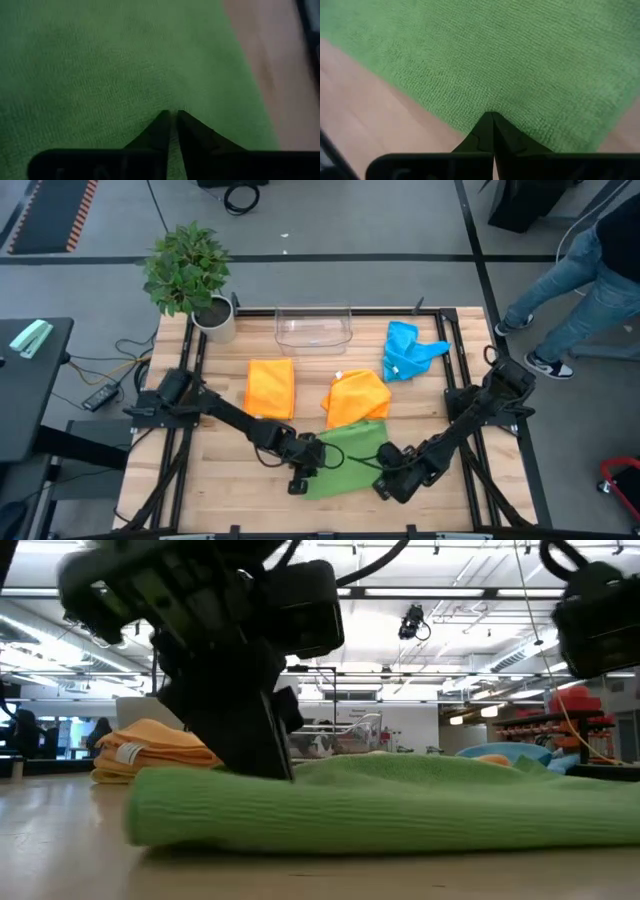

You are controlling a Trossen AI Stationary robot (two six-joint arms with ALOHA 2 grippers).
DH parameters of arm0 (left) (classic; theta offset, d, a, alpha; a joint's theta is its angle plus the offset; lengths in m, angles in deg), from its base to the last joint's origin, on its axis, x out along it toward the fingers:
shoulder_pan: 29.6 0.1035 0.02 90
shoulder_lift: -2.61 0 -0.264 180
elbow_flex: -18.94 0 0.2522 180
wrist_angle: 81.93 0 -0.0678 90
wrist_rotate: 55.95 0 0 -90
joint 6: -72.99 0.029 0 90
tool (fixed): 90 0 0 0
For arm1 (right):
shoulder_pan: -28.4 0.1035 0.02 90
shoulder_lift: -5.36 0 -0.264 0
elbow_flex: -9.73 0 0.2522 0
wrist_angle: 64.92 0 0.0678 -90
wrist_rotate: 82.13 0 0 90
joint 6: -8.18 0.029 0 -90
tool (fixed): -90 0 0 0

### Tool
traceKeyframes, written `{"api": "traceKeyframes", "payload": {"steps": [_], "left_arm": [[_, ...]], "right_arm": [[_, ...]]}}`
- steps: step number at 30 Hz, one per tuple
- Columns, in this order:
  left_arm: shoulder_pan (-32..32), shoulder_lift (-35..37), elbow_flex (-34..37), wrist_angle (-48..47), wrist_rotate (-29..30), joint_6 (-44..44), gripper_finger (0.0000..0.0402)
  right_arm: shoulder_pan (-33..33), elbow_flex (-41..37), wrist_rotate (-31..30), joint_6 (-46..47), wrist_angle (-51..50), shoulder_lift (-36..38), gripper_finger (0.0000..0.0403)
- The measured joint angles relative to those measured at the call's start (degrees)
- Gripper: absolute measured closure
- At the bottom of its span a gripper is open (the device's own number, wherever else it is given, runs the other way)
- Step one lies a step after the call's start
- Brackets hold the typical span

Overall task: Fold microfiber towels
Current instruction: Fold the green microfiber cloth

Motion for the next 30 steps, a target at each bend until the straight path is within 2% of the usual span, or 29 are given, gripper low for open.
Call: {"api": "traceKeyframes", "payload": {"steps": [5, 9, 12, 15, 17, 20, 24, 30], "left_arm": [[-2.16, -0.74, -0.25, 5.16, -1.32, -2.12, 0.0388], [-3.20, -0.49, -3.31, 7.78, -1.84, 2.35, 0.0395], [-2.24, 0.26, -5.11, 5.98, -1.43, 9.39, 0.0385], [-0.66, 1.60, -6.80, 3.76, 1.74, 15.89, 0.0376], [0.83, 1.74, -7.13, 1.89, 3.73, 18.60, 0.0380], [3.45, 1.47, -6.90, -2.12, 3.45, 19.74, 0.0394], [5.58, 0.74, -6.65, -4.67, 0.43, 20.15, 0.0389], [4.68, -3.56, -6.56, -5.84, -4.24, 18.76, 0.0389]], "right_arm": [[-0.09, -0.60, 3.45, -7.45, -15.86, 5.68, 0.0401], [-1.63, -0.65, 2.47, -14.77, -27.96, 12.35, 0.0402], [-2.90, -0.42, 0.80, -18.70, -24.74, 18.95, 0.0402], [-2.58, -0.69, -2.43, -16.42, -13.38, 21.63, 0.0402], [-1.50, -0.79, -6.26, -16.39, -3.57, 18.92, 0.0402], [-1.64, -0.82, -6.57, -16.66, 8.22, 10.62, 0.0402], [-2.38, 1.57, -5.34, -15.29, 14.46, 0.08, 0.0402], [-3.16, 3.99, -2.04, -16.18, 20.14, -7.54, 0.0403]]}}
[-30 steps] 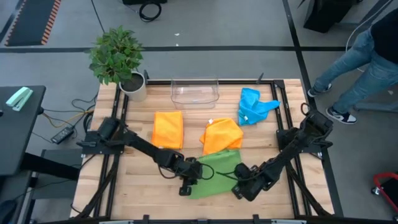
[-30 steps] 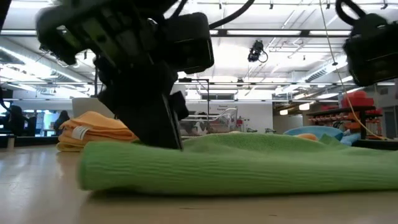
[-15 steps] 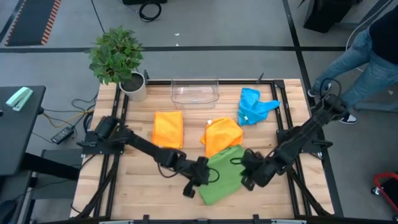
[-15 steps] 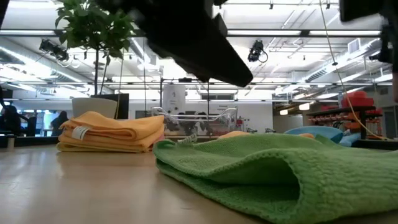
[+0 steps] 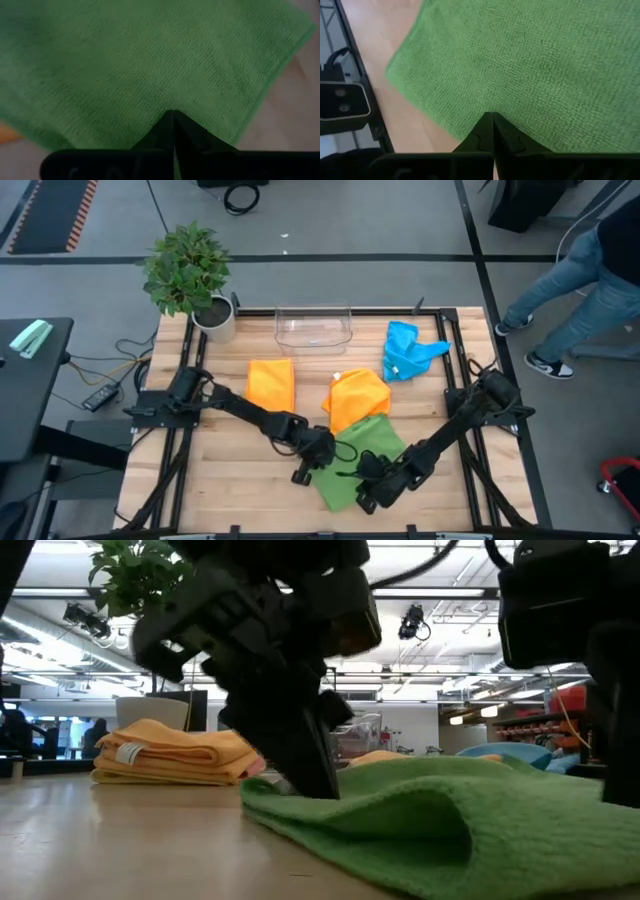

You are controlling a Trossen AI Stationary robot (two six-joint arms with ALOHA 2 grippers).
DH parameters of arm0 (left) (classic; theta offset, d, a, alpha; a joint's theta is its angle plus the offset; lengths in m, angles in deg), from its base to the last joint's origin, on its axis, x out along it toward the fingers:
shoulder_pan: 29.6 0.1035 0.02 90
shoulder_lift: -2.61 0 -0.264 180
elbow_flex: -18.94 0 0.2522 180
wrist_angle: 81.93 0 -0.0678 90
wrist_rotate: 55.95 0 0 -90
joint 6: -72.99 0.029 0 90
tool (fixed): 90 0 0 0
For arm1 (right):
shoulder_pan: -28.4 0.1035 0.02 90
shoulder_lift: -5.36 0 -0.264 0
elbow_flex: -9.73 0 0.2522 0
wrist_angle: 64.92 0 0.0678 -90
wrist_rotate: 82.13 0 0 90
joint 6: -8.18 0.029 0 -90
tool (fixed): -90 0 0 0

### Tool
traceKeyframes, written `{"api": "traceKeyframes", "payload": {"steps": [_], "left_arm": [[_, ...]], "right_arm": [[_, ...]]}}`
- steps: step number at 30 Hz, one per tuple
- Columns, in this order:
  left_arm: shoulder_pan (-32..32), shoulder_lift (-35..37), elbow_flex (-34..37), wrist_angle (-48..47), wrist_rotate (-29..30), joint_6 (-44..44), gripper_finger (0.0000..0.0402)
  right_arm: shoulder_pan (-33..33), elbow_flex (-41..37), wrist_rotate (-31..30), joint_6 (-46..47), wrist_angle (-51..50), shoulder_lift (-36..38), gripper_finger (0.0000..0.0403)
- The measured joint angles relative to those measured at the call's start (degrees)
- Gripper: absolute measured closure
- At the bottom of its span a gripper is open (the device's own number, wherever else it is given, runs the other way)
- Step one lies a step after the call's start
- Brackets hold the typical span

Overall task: Fold microfiber towels
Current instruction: Fold the green microfiber cloth

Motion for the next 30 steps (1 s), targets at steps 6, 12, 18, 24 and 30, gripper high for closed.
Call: {"api": "traceKeyframes", "payload": {"steps": [6, 12, 18, 24, 30], "left_arm": [[-4.69, -1.54, -0.24, 4.22, -1.08, -6.35, 0.0386], [-10.26, -1.90, -2.53, 10.95, -1.45, -2.41, 0.0389], [-7.83, -0.39, -7.71, 6.06, 1.52, 7.86, 0.0390], [-5.82, 0.77, -11.82, -4.26, 1.06, 16.11, 0.0365], [-8.51, 0.47, -9.31, -7.38, -2.20, 37.50, 0.0325]], "right_arm": [[1.94, 0.30, 5.07, -1.41, -3.91, 0.07, 0.0403], [5.42, -0.30, 9.11, -6.15, -14.01, 6.90, 0.0403], [6.90, -0.06, 4.14, -13.33, -12.70, 15.87, 0.0397], [12.61, -0.02, 1.92, -22.13, -5.00, 14.02, 0.0363], [16.79, 4.35, -0.91, -32.93, -2.02, 6.00, 0.0309]]}}
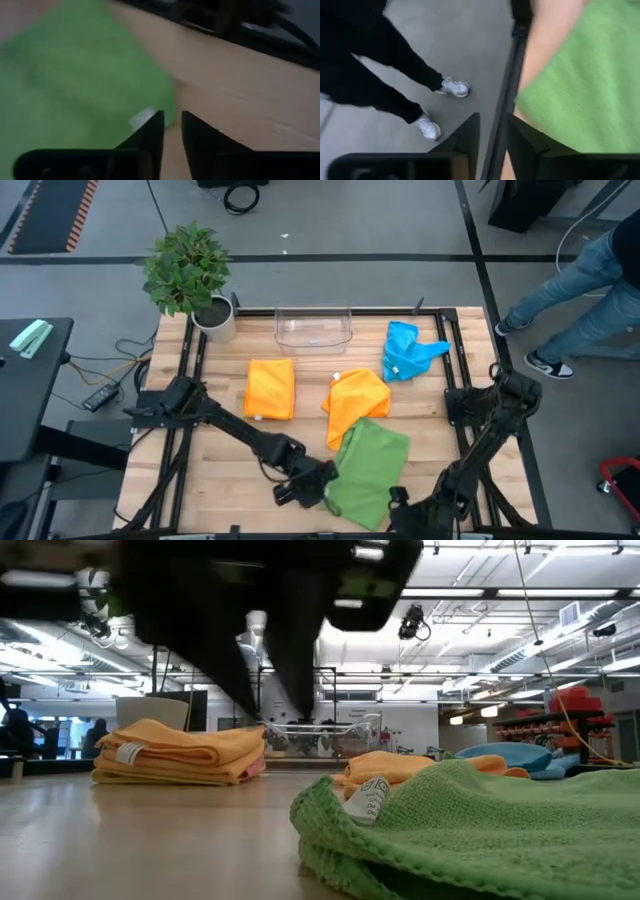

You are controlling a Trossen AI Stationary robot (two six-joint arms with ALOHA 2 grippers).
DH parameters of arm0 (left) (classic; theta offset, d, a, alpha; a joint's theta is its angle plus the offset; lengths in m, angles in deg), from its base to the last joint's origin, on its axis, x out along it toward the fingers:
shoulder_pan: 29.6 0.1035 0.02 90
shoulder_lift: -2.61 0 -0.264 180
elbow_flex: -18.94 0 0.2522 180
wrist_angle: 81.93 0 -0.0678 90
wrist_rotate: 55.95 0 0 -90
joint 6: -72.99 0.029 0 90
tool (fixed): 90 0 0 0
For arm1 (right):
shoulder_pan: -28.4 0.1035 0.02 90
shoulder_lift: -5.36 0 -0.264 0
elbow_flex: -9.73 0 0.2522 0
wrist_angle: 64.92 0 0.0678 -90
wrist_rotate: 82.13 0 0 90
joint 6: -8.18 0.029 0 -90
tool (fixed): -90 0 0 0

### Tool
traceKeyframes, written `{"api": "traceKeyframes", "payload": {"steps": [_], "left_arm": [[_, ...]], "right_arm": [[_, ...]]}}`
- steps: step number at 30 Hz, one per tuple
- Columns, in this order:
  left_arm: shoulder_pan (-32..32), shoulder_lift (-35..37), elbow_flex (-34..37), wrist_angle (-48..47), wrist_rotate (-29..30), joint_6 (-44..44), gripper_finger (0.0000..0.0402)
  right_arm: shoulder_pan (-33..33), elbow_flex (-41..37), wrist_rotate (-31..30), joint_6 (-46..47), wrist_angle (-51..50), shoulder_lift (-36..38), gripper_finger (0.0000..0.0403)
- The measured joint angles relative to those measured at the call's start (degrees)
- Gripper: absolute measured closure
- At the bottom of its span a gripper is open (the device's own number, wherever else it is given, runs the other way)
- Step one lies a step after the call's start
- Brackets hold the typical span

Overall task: Fold microfiber towels
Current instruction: Fold the green microfiber cloth

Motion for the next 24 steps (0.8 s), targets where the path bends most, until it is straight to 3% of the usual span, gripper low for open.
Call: {"api": "traceKeyframes", "payload": {"steps": [4, 8, 14, 19, 24], "left_arm": [[-1.37, -0.16, 0.80, 0.96, -0.07, 8.28, 0.0272], [-1.48, -1.01, 0.98, 2.37, 0.95, 10.02, 0.0209], [-1.20, -3.14, 0.87, 4.34, 3.29, 12.23, 0.0131], [-1.04, -4.84, 0.78, 4.60, 4.77, 14.36, 0.0115], [-0.76, -5.30, 0.71, 4.29, 4.30, 15.06, 0.0143]], "right_arm": [[0.20, 5.51, -1.04, -6.51, -3.00, -5.20, 0.0266], [0.22, 10.27, -6.10, -9.91, -9.47, -8.64, 0.0232], [-0.17, 12.00, -8.16, -9.95, -11.46, -11.54, 0.0215], [-0.15, 12.04, -8.22, -9.24, -11.00, -12.61, 0.0215], [-0.15, 12.04, -8.17, -7.90, -10.90, -12.51, 0.0215]]}}
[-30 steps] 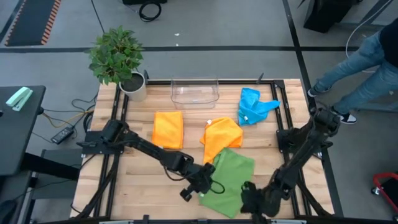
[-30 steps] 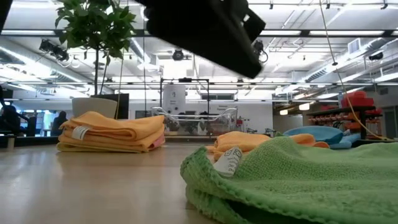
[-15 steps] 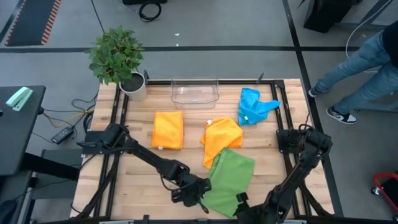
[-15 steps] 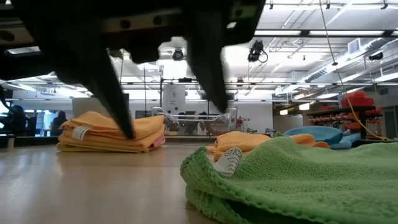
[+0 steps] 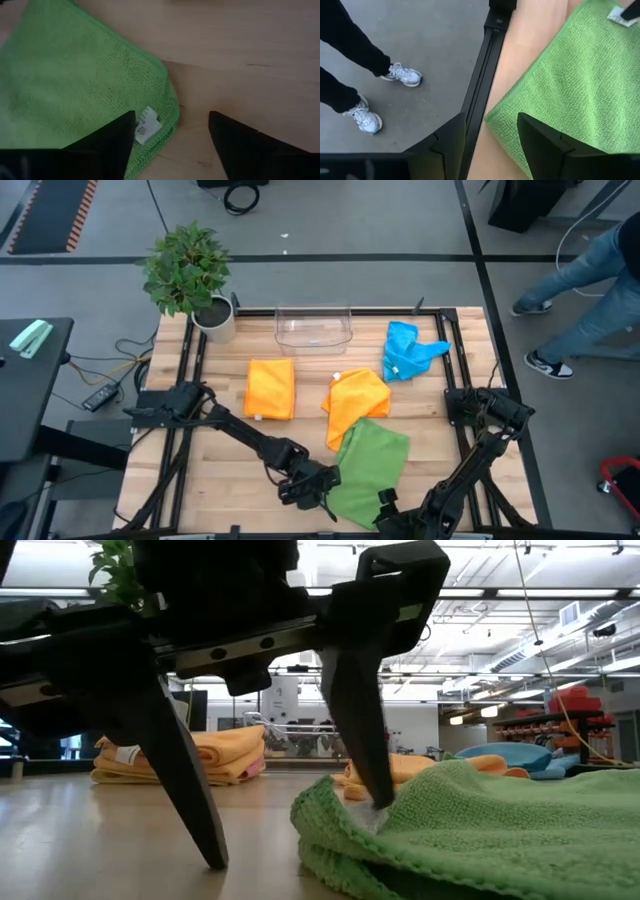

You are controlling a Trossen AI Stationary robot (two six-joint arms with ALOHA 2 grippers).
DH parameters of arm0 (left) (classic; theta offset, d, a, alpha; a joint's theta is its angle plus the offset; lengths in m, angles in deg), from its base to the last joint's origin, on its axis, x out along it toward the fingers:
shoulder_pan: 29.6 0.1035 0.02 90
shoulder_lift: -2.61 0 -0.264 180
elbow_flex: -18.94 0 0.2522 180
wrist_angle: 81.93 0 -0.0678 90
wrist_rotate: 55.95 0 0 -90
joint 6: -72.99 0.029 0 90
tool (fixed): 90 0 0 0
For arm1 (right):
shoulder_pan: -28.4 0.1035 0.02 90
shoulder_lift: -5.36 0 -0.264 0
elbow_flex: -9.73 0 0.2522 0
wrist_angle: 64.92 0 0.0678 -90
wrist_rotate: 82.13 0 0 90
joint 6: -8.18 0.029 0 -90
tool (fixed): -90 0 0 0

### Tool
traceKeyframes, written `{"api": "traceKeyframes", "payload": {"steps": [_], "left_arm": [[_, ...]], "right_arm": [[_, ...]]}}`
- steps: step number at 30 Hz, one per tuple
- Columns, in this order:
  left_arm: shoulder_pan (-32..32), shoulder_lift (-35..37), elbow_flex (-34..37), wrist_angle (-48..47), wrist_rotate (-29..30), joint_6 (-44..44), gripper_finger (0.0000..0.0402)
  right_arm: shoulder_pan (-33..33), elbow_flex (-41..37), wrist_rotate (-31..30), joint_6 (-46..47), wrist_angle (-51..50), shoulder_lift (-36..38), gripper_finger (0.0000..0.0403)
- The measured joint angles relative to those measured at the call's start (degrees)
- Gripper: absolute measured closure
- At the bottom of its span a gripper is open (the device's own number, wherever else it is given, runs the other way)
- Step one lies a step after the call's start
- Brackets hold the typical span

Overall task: Fold microfiber towels
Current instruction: Fold the green microfiber cloth

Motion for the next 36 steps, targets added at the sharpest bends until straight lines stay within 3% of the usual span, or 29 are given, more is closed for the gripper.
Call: {"api": "traceKeyframes", "payload": {"steps": [10, 21, 30, 36], "left_arm": [[-0.11, -0.46, 0.21, 3.01, 0.95, 1.20, 0.0262], [0.19, -1.80, -0.02, 3.69, 2.51, -0.18, 0.0263], [-0.28, -1.99, 0.05, 2.18, 2.29, -2.69, 0.0351], [-0.28, -1.99, 0.10, 2.08, 2.22, -3.82, 0.0392]], "right_arm": [[-0.02, 0.00, 0.00, 1.25, -0.01, 0.04, 0.0215], [-0.04, 0.00, 0.00, 2.37, 0.34, 0.10, 0.0215], [0.19, -0.02, -1.22, -2.09, -0.01, -0.02, 0.0215], [-0.26, -0.02, -0.09, -4.19, 3.01, -4.05, 0.0215]]}}
